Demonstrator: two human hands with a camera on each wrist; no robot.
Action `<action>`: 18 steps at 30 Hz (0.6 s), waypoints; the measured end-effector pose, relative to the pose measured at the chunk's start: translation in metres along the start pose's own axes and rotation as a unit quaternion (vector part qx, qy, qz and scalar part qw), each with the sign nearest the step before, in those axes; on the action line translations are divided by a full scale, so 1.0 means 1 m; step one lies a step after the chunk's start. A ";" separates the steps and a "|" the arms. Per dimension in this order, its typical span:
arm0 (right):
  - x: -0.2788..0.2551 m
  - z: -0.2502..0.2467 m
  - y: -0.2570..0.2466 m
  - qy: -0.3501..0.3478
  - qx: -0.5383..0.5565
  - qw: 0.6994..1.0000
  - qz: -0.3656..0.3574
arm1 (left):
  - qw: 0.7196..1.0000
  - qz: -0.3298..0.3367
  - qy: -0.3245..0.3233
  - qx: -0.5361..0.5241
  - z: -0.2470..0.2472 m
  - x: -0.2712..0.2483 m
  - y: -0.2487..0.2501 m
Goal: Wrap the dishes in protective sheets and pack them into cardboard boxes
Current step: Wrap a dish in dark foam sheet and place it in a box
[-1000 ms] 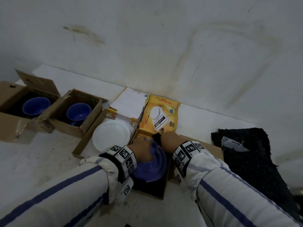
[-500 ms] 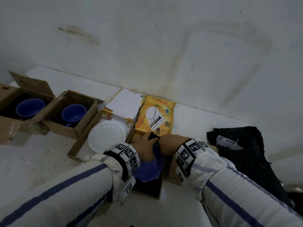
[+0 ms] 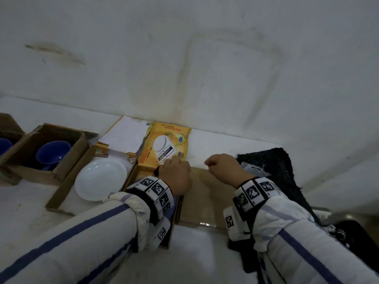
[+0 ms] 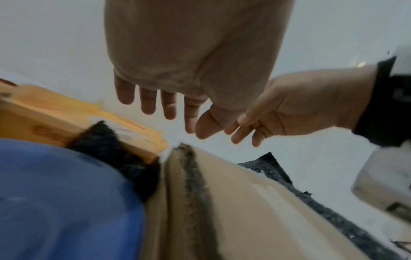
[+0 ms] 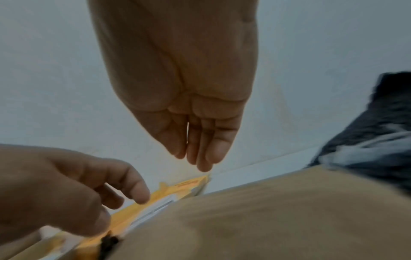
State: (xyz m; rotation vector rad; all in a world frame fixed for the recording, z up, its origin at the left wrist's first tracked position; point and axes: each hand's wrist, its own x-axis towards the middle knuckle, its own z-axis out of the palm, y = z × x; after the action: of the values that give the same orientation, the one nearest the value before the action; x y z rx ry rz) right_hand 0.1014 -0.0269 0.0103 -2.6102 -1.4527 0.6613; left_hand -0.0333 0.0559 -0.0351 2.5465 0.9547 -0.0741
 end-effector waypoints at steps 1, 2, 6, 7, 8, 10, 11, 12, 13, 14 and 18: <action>-0.003 -0.003 0.018 0.013 0.000 1.000 0.028 | 0.999 0.014 -0.010 -0.033 0.000 0.004 0.012; -0.006 -0.006 0.036 0.021 -0.006 0.998 0.056 | 0.998 0.024 -0.020 -0.062 0.001 0.007 0.024; -0.026 -0.011 0.103 -0.002 -0.063 0.989 0.134 | 0.992 0.056 -0.052 -0.103 0.011 0.014 0.070; -0.031 -0.010 0.115 -0.011 -0.071 0.987 0.144 | 0.991 0.064 -0.055 -0.104 0.015 0.015 0.080; -0.034 -0.005 0.126 -0.023 -0.078 0.986 0.147 | 0.990 0.071 -0.057 -0.103 0.020 0.017 0.089; -0.035 0.010 0.142 -0.062 -0.099 0.984 0.133 | 0.991 0.081 -0.062 -0.091 0.030 0.021 0.104; -0.035 0.019 0.146 -0.070 -0.112 0.983 0.125 | 0.991 0.083 -0.065 -0.085 0.035 0.023 0.111; -0.034 0.027 0.151 -0.057 -0.121 0.984 0.115 | 0.991 0.082 -0.066 -0.081 0.039 0.025 0.116; -0.034 0.034 0.154 -0.034 -0.123 0.986 0.108 | 0.992 0.082 -0.065 -0.076 0.043 0.026 0.120; -0.034 0.038 0.156 -0.009 -0.126 0.987 0.096 | 0.992 0.083 -0.063 -0.072 0.046 0.028 0.123; -0.035 0.042 0.159 0.022 -0.141 0.988 0.063 | 0.993 0.086 -0.060 -0.062 0.053 0.031 0.129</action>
State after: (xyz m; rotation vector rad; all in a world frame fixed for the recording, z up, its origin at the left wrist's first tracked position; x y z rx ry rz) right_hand 0.1943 -0.1482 -0.0596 -2.9287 -1.4746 0.4308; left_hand 0.0778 -0.0337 -0.0427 2.4679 0.6696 -0.1122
